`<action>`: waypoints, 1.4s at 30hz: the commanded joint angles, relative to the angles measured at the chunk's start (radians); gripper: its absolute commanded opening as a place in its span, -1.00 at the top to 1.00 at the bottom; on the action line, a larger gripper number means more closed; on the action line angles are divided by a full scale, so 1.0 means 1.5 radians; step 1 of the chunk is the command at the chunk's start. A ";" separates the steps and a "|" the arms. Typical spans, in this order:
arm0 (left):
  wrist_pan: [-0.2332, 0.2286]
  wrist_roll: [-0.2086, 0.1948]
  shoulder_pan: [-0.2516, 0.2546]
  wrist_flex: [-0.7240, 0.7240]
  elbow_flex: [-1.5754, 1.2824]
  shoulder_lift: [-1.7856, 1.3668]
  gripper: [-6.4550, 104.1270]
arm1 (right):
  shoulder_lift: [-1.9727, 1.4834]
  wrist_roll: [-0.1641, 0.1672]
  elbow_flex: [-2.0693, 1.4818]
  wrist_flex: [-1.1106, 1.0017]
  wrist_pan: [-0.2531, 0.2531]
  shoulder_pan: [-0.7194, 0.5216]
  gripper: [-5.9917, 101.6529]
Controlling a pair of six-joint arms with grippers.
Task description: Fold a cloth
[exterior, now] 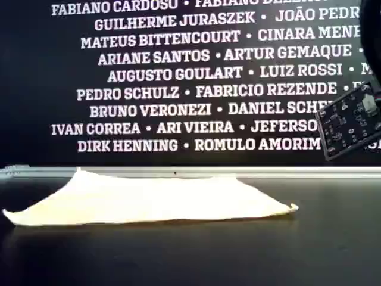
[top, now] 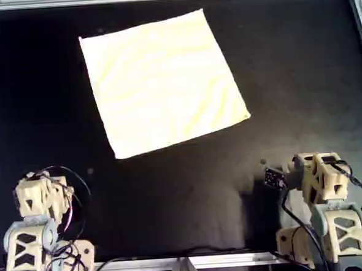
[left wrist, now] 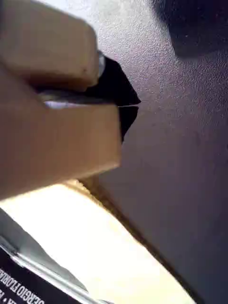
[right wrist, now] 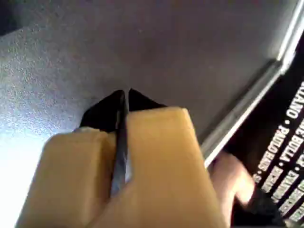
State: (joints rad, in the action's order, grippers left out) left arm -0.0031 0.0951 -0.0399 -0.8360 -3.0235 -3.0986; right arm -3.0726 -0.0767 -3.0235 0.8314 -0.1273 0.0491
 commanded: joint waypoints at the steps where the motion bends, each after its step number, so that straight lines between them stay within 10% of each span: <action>1: -0.005 -0.086 -0.012 0.052 0.007 0.079 0.86 | 0.038 0.083 -0.007 -0.043 0.041 0.017 0.88; 28: 0.010 -0.094 -0.001 0.067 0.025 0.047 0.85 | -0.021 0.085 0.039 -0.045 0.040 0.012 0.87; 36: 0.130 -0.085 0.155 0.069 0.048 0.004 0.55 | -0.032 0.084 0.070 -0.046 0.041 0.018 0.36; 42: 0.144 -0.095 0.176 0.074 0.077 0.004 0.24 | -0.032 0.087 0.081 -0.045 0.040 0.014 0.11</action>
State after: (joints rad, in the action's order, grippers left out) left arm 0.1994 -0.0430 0.1871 -0.7532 -3.0097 -3.0772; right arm -3.0818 0.0476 -2.9729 0.8053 -0.0644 0.0736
